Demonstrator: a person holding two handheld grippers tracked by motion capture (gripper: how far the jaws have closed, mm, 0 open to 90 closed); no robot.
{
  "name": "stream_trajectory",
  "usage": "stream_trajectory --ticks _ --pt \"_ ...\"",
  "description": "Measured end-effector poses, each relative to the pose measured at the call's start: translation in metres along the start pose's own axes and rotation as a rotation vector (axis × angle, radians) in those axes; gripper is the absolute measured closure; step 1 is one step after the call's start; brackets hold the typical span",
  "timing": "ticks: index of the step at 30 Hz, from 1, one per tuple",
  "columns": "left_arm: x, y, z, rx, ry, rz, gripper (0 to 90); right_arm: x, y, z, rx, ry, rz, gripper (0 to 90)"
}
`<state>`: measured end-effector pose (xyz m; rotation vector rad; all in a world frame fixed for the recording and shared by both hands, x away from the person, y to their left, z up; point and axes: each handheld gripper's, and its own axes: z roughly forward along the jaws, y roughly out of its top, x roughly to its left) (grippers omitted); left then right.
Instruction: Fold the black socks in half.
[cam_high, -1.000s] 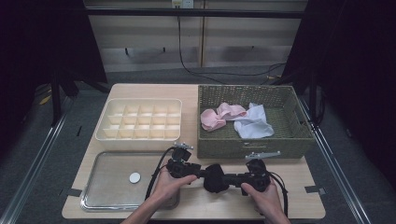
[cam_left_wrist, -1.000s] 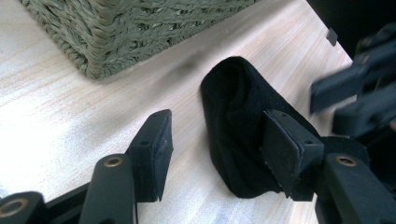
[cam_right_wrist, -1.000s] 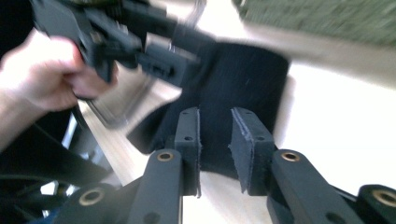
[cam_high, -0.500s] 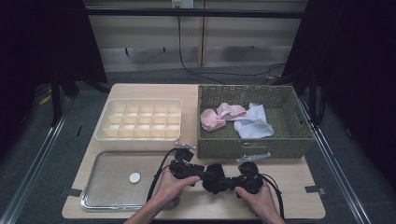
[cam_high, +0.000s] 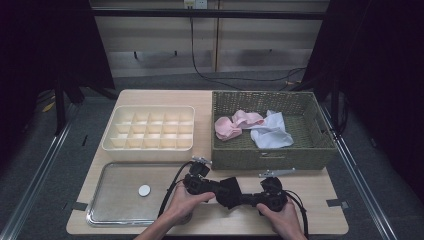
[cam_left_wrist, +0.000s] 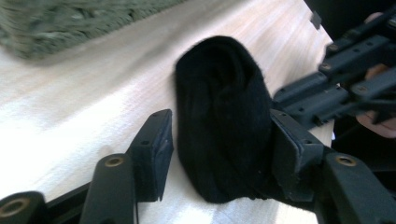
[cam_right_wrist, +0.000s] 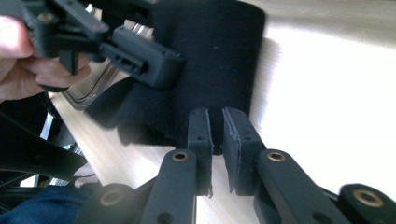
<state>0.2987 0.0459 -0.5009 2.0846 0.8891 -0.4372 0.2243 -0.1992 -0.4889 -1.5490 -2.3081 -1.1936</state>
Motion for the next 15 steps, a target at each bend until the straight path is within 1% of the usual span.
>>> stream_trajectory --ticks 1,2,3,6,7,8,9,11,12,13,15 --pt "0.0000 0.0000 0.0000 0.000 0.000 0.000 45.4 0.0000 0.0000 0.0000 0.000 0.000 0.000 81.2" --pt "0.0000 -0.0003 0.0011 0.002 -0.013 0.008 45.9 -0.0013 0.0011 0.0012 0.003 0.000 0.002 81.8" --pt "-0.0003 -0.0007 0.0018 0.000 -0.024 0.000 46.4 -0.0020 0.0011 0.0017 0.001 0.000 0.002 82.0" --pt "-0.0006 -0.0017 0.0027 0.002 -0.028 0.015 47.5 -0.0029 0.0010 0.0036 -0.002 0.002 0.003 82.2" --pt "-0.0013 -0.0023 0.0034 0.001 -0.033 0.015 49.1 -0.0030 0.0013 0.0038 -0.002 -0.001 0.001 82.4" --pt "-0.0010 -0.0028 0.0039 0.002 -0.047 0.004 51.4 -0.0037 0.0018 0.0043 -0.004 -0.005 -0.002 82.7" --pt "-0.0011 -0.0029 0.0045 0.002 -0.054 0.010 53.5 -0.0040 0.0018 0.0046 -0.006 -0.005 0.000 82.8" --pt "-0.0023 -0.0031 0.0046 0.002 -0.053 0.016 58.2 -0.0042 0.0019 0.0050 -0.008 -0.004 0.000 82.8" --pt "-0.0043 -0.0026 0.0042 0.000 -0.049 0.035 60.6 -0.0044 0.0018 0.0051 -0.012 -0.005 -0.001 82.4" --pt "-0.0048 -0.0023 0.0036 0.004 -0.041 0.044 61.7 -0.0046 0.0018 0.0050 -0.013 -0.004 -0.001 82.0" --pt "-0.0051 -0.0018 0.0032 0.004 -0.036 0.044 63.2 -0.0050 0.0021 0.0046 -0.016 -0.006 -0.002 79.5"
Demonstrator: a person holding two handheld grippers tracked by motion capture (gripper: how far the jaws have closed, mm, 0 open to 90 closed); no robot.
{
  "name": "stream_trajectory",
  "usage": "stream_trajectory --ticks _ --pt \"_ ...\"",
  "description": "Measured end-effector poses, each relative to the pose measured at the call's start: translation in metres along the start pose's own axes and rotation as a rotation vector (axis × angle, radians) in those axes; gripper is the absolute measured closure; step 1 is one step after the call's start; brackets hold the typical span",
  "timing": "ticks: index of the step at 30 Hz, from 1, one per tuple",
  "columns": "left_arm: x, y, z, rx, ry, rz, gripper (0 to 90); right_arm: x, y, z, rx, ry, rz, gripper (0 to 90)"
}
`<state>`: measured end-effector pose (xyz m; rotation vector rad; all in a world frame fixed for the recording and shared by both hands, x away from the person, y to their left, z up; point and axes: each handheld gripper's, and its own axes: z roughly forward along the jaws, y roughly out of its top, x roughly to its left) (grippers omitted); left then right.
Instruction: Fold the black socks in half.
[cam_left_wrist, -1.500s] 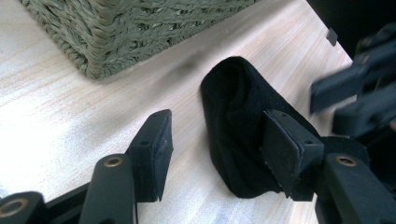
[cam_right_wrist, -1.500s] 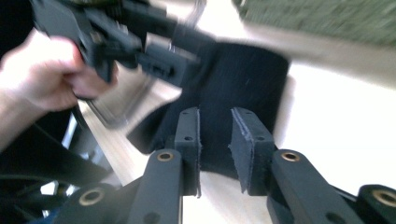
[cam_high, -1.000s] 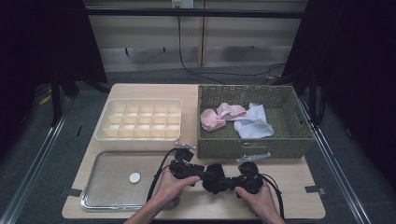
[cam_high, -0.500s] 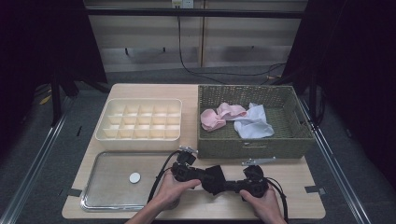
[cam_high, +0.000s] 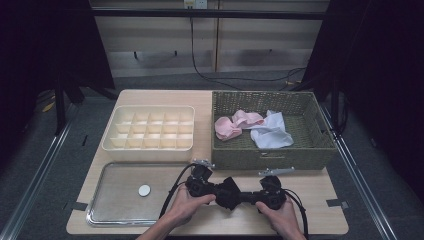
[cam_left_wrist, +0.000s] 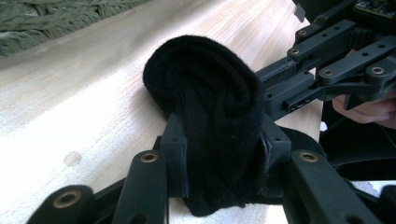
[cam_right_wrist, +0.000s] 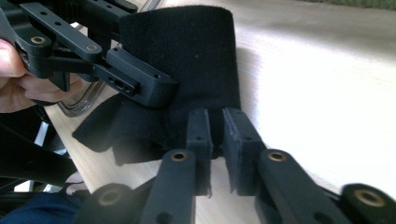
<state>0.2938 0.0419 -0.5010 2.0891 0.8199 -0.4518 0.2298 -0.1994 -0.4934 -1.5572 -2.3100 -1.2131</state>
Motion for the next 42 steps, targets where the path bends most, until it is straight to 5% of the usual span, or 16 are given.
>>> stream_trajectory --ticks 22,23,28,42 --pt "-0.004 0.004 -0.019 -0.020 0.027 0.036 64.6 -0.004 0.007 -0.020 -0.072 -0.063 -0.010 50.2" --pt "-0.005 0.004 -0.021 -0.027 0.031 0.037 64.6 -0.004 0.006 -0.021 -0.065 -0.101 -0.012 46.9" --pt "-0.006 0.005 -0.025 -0.025 0.036 0.044 64.5 -0.006 0.005 -0.027 -0.087 -0.123 0.001 39.2" --pt "-0.011 0.002 -0.045 0.000 0.067 0.086 64.1 -0.016 0.005 -0.048 -0.118 -0.165 -0.004 32.1"
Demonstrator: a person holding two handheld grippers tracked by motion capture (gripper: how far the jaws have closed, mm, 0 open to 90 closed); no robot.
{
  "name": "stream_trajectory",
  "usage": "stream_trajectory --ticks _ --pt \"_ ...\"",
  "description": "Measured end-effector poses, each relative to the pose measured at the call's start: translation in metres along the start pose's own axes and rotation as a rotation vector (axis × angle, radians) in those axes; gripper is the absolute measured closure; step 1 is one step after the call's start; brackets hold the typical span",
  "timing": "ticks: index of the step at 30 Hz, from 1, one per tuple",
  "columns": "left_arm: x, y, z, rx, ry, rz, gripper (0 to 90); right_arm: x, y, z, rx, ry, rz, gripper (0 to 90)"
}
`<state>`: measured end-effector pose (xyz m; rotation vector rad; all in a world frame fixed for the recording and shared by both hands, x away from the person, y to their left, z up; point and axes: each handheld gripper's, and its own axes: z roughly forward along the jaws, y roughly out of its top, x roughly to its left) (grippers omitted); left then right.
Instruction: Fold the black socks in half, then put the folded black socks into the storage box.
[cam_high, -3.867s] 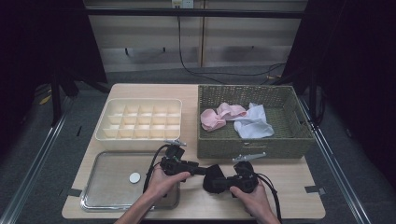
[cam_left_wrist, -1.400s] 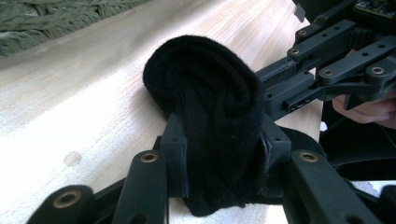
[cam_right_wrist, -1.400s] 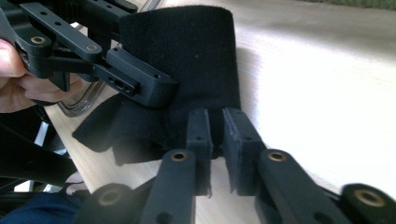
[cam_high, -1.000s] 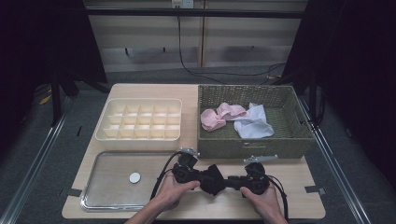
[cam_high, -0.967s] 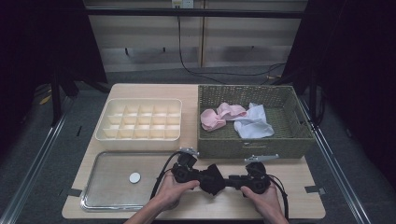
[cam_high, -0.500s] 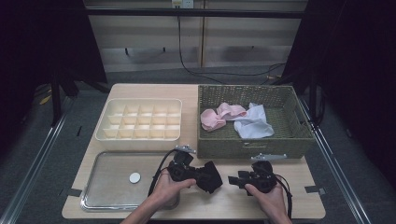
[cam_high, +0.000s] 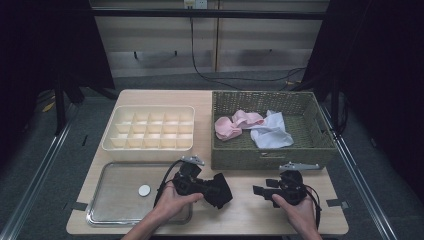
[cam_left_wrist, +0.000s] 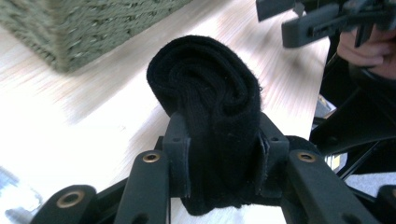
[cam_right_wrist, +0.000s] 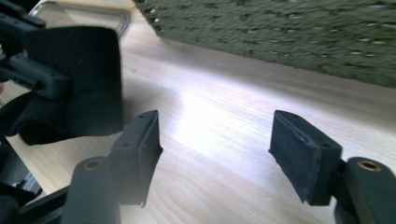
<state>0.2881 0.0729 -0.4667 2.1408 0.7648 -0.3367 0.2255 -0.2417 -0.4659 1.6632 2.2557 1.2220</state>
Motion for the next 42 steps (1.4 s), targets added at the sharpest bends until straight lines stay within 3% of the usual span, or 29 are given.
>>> stream_trajectory --ticks 6,16,20,27,35,42 --pt "0.006 -0.003 -0.007 -0.006 0.004 -0.015 64.0 -0.005 0.001 0.000 -0.022 -0.009 0.003 30.3" --pt "0.006 0.001 -0.026 -0.036 0.038 0.009 64.0 -0.012 0.001 -0.005 -0.045 -0.018 0.020 29.1" --pt "0.012 0.002 -0.036 -0.062 0.044 -0.019 63.9 -0.014 0.000 -0.004 -0.045 -0.023 0.018 28.8" --pt "0.017 0.004 -0.047 -0.077 0.046 -0.023 63.8 -0.014 0.002 -0.003 -0.048 -0.021 0.036 28.8" --pt "0.023 0.002 -0.058 -0.104 0.062 -0.069 63.7 -0.014 -0.001 -0.001 -0.036 -0.017 0.039 28.8" --pt "0.023 0.004 -0.065 -0.122 0.065 -0.060 63.8 -0.015 -0.002 -0.001 -0.039 -0.011 0.036 28.8"
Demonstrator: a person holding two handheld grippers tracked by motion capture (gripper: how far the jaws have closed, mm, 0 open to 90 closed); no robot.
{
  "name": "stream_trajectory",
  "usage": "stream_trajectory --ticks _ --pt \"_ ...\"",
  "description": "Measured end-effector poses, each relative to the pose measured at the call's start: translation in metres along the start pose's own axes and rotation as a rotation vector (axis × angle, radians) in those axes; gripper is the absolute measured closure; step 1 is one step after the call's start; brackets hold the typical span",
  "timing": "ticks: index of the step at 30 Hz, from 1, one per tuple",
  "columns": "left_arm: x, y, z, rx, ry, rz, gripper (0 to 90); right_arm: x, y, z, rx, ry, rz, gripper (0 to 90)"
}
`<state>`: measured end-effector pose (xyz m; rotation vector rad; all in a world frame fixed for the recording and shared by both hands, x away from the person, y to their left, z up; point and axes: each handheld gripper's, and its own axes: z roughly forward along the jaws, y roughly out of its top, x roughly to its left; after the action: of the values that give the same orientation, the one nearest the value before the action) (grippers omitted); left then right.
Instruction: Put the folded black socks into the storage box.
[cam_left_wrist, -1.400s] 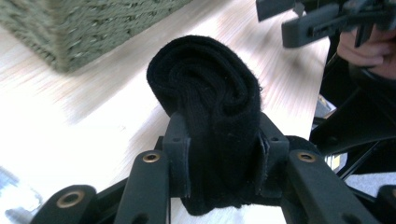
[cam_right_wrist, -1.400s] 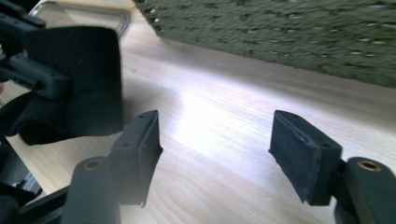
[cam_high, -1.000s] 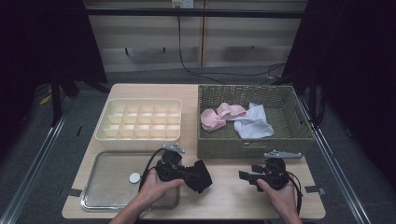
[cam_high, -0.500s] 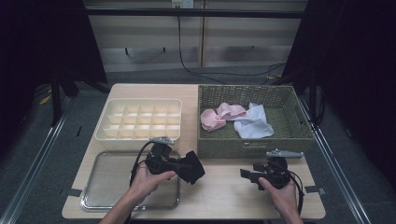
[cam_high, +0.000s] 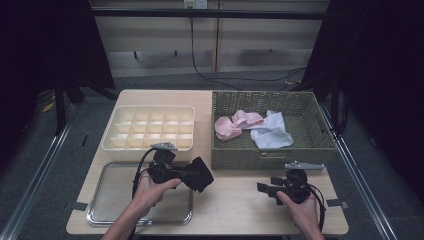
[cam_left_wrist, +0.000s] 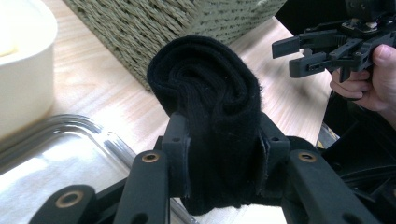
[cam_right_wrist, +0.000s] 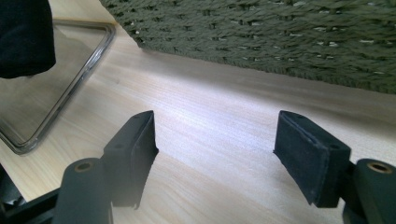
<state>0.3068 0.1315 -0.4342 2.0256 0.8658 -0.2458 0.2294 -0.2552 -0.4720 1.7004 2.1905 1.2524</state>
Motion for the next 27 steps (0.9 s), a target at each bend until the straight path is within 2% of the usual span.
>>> stream_trajectory --ticks 8,13,20,26,27 --pt "0.009 0.001 -0.018 -0.040 0.027 -0.003 63.8 0.000 0.000 0.001 0.000 0.001 -0.008 27.6" --pt "0.011 0.001 -0.024 -0.054 0.027 -0.019 63.8 0.000 0.001 0.001 0.004 0.002 0.002 23.4" --pt "0.010 0.007 -0.030 -0.056 0.051 -0.003 63.8 0.000 0.002 0.001 0.001 0.002 0.005 22.1" --pt "0.017 0.012 -0.042 -0.077 0.069 -0.019 63.9 0.000 0.002 0.002 0.003 0.005 0.003 20.3" --pt "0.019 0.013 -0.044 -0.082 0.077 -0.025 63.9 0.000 0.002 0.001 0.001 0.002 0.003 17.8"
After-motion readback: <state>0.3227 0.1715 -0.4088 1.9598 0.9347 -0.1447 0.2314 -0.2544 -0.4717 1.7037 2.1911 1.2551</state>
